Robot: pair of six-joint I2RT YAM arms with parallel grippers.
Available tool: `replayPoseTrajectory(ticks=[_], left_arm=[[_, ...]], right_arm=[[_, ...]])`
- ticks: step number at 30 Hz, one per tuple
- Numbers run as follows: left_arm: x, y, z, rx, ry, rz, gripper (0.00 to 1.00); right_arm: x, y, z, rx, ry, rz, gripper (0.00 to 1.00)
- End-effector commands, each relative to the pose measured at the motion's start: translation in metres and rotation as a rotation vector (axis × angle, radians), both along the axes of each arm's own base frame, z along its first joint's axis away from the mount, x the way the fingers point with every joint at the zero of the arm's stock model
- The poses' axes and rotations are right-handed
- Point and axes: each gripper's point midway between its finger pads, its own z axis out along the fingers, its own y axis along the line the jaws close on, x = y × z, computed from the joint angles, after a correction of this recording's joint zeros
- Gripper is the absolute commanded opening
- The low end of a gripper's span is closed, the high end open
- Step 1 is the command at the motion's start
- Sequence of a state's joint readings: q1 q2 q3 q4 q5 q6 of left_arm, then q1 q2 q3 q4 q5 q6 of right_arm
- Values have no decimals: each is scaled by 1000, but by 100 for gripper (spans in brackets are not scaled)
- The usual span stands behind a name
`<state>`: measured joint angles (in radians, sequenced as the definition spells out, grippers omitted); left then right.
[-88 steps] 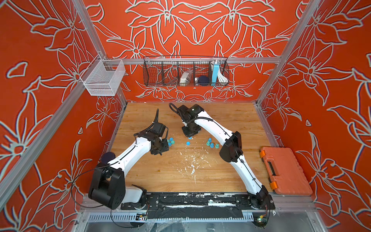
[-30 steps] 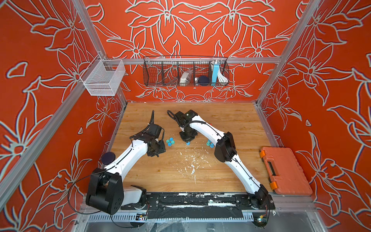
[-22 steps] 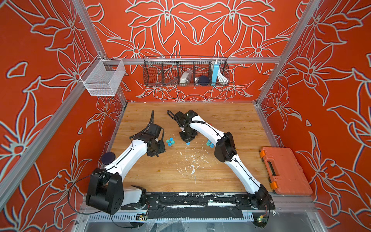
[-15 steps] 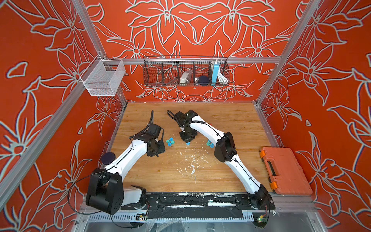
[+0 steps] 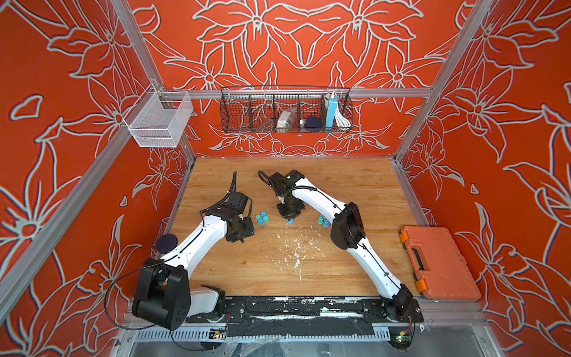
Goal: Close the stamp cap
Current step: Close the cover of the stamp, then place the stamp at the center of the board.
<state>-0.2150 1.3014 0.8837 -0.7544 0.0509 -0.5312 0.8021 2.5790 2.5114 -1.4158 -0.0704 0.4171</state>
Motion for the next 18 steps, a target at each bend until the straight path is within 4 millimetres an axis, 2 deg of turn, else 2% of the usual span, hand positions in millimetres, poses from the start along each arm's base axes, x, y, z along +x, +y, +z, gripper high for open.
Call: replayPoseTrajectory(ticks=[1,13,18], left_arm=[[-1,1,2,-2,5,-5,49],[1,1,3,1,4,-8,49],[1,1,4,-1,3,-6,49]], right_arm=[[1,-16,-3,-50,5,-31,9],[-1,-18,-7,-95,-22,-20,8],[-8,-19,-22,-119,-22,-25,7]])
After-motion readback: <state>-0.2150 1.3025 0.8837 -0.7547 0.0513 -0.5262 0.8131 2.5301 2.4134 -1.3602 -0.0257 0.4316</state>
